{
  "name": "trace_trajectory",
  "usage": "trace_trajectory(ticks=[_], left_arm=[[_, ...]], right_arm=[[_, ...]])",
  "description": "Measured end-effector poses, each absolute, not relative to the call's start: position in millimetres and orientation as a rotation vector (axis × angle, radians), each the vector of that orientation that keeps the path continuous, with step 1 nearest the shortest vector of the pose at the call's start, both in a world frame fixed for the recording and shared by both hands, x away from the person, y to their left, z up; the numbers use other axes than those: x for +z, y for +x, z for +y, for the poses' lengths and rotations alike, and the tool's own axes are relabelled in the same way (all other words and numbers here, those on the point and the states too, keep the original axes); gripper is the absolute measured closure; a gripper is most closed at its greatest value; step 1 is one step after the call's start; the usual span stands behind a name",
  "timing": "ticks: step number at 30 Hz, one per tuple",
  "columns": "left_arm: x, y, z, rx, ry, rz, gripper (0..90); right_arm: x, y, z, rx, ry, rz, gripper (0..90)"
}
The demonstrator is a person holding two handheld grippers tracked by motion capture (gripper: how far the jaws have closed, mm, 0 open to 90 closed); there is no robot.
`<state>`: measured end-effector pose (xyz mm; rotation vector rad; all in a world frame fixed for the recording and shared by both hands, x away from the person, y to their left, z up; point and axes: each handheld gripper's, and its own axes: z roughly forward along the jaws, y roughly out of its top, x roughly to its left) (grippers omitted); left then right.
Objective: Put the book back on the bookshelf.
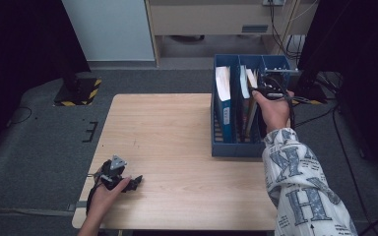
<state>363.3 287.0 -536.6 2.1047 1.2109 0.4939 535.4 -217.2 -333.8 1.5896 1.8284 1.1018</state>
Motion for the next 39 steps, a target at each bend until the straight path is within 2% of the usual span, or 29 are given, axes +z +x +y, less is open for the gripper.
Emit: trace_trajectory(ticks=[3,15,26,39], left_arm=[[-536.6,363.3,286.9,0.494,2.104,1.211,0.0],[-536.6,363.2,286.7,0.495,2.103,1.213,0.0],[-537.0,363.0,286.1,0.499,2.098,1.215,0.0],[-537.0,363.2,285.7,0.499,2.097,1.217,0.0]], right_arm=[[-333.1,533.2,-217.3,1.108,1.584,1.836,55.9],[-325.7,523.6,-222.6,1.164,1.596,1.809,40.5],[-316.3,508.8,-224.4,1.21,1.563,1.821,34.4],[-308.2,496.1,-209.8,1.236,1.447,1.896,19.7]])
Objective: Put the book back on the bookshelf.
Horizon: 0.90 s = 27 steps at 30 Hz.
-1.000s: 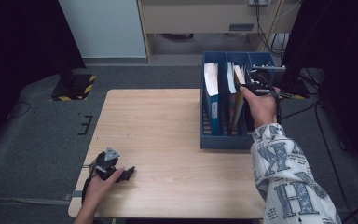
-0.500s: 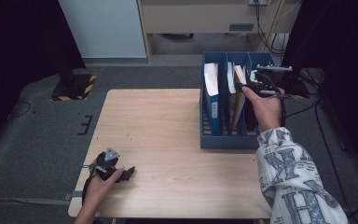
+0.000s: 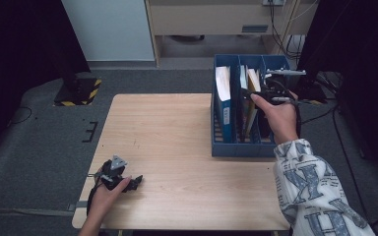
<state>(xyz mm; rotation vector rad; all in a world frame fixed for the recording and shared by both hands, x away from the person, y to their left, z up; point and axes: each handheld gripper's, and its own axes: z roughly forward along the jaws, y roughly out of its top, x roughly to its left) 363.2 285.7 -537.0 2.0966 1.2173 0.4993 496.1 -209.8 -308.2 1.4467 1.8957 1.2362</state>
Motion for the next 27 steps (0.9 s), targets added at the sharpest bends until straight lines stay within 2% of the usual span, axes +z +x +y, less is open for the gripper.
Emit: trace_trajectory(ticks=[7,11,27], left_arm=[[-537.0,363.2,285.7,0.499,2.097,1.217,0.0],[-537.0,363.3,285.7,0.499,2.097,1.217,0.0],[-536.9,363.3,285.5,0.497,2.098,1.218,0.0]], right_arm=[[-307.7,491.7,-202.7,1.198,1.413,1.907,8.4],[-307.5,490.4,-201.6,1.191,1.398,1.908,5.3],[-306.6,477.7,-204.5,1.156,1.351,1.916,4.6]])
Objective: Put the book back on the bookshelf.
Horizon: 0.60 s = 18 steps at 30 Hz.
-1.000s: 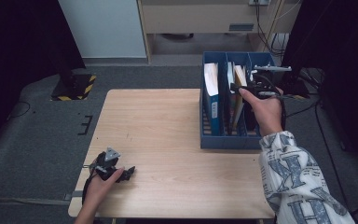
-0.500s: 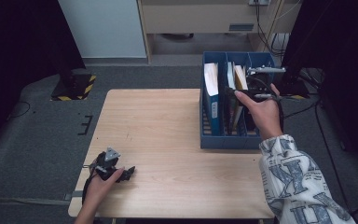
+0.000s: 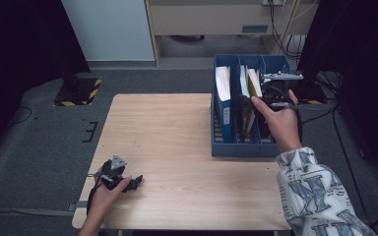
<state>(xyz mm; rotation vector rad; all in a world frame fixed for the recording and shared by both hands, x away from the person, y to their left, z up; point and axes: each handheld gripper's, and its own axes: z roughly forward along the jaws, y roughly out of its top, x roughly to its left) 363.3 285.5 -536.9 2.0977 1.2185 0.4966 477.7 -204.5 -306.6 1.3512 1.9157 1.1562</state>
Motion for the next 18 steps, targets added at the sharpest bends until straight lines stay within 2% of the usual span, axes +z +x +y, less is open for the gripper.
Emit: trace_trajectory(ticks=[18], left_arm=[[-536.7,364.0,285.2,0.494,2.108,1.21,0.0]], right_arm=[[-314.6,452.6,-207.6,1.165,1.303,1.94,4.3]])
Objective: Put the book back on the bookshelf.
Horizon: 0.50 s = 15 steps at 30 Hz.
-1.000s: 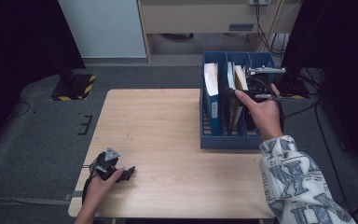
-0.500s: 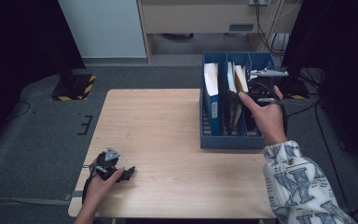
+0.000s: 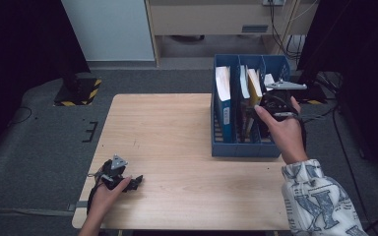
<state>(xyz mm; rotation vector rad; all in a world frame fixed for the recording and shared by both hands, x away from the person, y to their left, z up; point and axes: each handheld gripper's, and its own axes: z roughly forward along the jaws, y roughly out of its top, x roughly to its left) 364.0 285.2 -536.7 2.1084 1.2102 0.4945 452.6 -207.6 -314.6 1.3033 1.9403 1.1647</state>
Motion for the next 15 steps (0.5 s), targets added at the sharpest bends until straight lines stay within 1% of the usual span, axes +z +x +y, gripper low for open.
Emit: trace_trajectory(ticks=[15], left_arm=[[-536.7,364.2,284.8,0.494,2.109,1.207,0.0]], right_arm=[[-333.8,428.2,-206.9,1.126,1.265,1.953,4.6]])
